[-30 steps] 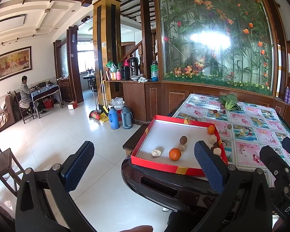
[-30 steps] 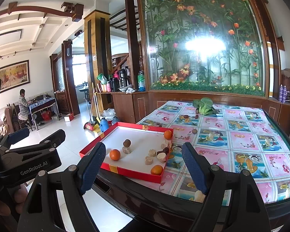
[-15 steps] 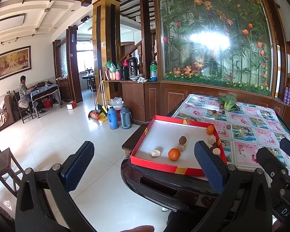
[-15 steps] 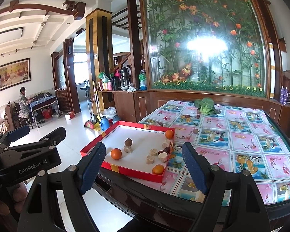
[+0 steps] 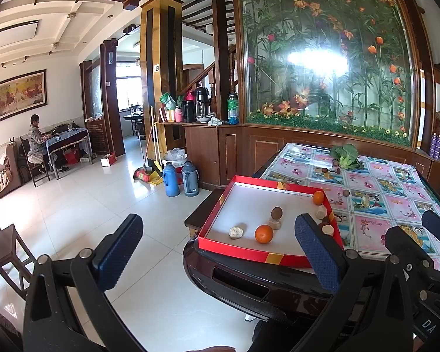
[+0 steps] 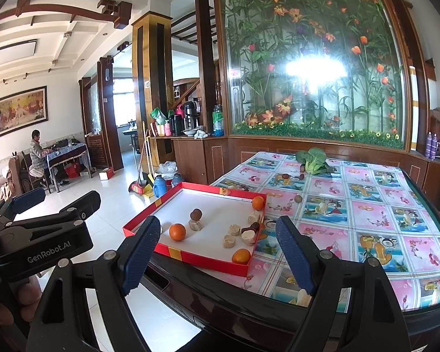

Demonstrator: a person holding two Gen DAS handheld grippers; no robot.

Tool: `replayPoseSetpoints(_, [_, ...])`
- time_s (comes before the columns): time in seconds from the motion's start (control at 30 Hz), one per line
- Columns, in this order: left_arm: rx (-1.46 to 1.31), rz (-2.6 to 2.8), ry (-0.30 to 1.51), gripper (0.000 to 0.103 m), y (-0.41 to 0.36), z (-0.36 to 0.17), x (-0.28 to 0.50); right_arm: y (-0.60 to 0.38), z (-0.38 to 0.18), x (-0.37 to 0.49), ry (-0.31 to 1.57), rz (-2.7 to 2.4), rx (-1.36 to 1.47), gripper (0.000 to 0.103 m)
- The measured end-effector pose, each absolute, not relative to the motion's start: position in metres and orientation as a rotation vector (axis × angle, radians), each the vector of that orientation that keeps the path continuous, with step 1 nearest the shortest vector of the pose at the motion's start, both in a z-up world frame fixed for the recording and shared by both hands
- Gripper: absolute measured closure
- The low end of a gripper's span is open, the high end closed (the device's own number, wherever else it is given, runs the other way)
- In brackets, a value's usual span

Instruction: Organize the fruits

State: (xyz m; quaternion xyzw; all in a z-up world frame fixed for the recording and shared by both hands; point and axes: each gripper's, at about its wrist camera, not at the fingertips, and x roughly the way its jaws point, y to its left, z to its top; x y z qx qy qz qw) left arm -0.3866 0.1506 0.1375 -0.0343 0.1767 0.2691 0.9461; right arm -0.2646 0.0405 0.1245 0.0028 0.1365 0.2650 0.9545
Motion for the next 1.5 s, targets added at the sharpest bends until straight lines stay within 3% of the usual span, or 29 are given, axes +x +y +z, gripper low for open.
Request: replayPoseSetpoints(1.5, [-0.069,0.508,0.374,0.0,0.1506,0.1389,-0.395,0.0357,0.1185,-0.2632,0.283,0.54,0.006,0.022])
